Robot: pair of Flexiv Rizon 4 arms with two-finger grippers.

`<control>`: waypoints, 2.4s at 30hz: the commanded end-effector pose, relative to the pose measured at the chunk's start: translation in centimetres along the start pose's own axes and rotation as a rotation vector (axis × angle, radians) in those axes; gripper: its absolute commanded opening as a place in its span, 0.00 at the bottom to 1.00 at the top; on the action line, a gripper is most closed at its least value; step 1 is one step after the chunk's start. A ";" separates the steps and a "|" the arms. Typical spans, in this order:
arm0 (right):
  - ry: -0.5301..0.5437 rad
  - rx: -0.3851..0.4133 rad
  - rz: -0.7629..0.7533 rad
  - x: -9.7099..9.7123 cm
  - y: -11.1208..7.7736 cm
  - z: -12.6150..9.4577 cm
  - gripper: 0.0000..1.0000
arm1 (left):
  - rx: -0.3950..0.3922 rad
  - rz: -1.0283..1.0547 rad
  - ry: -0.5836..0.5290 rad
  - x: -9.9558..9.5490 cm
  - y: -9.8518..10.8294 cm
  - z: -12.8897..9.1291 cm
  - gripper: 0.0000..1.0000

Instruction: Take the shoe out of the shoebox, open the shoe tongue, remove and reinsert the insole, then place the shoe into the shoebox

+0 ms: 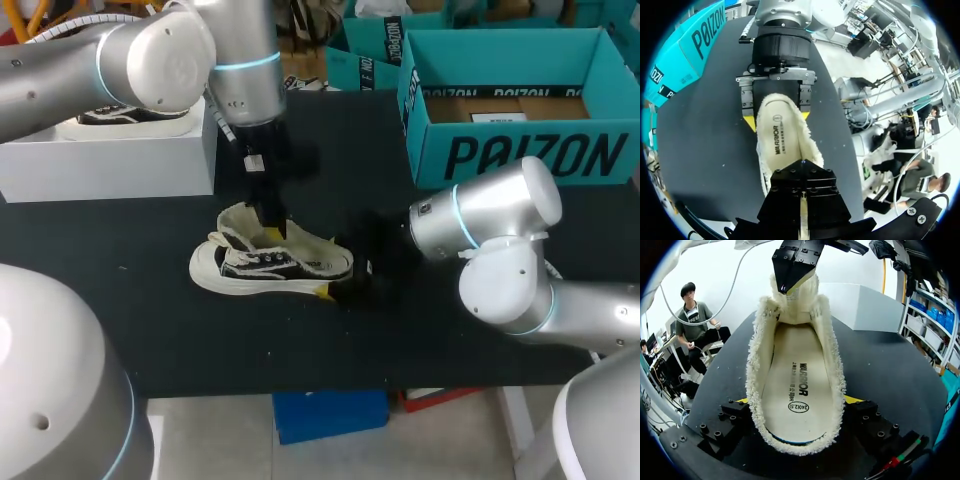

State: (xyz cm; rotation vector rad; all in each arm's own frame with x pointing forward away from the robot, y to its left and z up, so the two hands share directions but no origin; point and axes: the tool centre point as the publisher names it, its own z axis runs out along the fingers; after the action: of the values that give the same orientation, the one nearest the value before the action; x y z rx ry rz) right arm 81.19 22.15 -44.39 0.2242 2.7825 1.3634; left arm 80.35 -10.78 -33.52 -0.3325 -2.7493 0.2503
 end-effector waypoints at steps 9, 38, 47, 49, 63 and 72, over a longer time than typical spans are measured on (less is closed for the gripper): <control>-0.001 0.001 0.001 0.0 -0.1 0.2 0.00 | -0.016 -0.010 0.024 -0.8 0.2 2.9 0.00; -0.001 0.001 0.001 0.0 -0.1 0.2 0.00 | -0.050 -0.052 0.028 -0.7 0.6 7.0 0.00; -0.001 0.001 0.001 0.0 -0.1 0.2 0.00 | -0.054 -0.070 0.023 -0.6 0.6 7.9 0.00; -0.001 0.001 0.001 0.0 -0.1 0.2 0.00 | -0.052 -0.073 0.023 -0.6 0.6 8.1 0.00; -0.001 0.001 0.001 0.0 -0.1 0.2 0.00 | -0.059 -0.102 0.002 -0.7 0.8 9.0 0.23; -0.001 0.001 0.001 0.0 -0.1 0.2 0.00 | -0.110 -0.091 -0.072 -0.8 0.9 9.2 0.25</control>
State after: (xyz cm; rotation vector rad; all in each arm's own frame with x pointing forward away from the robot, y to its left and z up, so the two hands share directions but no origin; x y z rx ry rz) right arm 81.14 22.14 -44.46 0.2234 2.7833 1.3621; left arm 78.82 -11.33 -41.72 -0.2274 -2.8198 0.1005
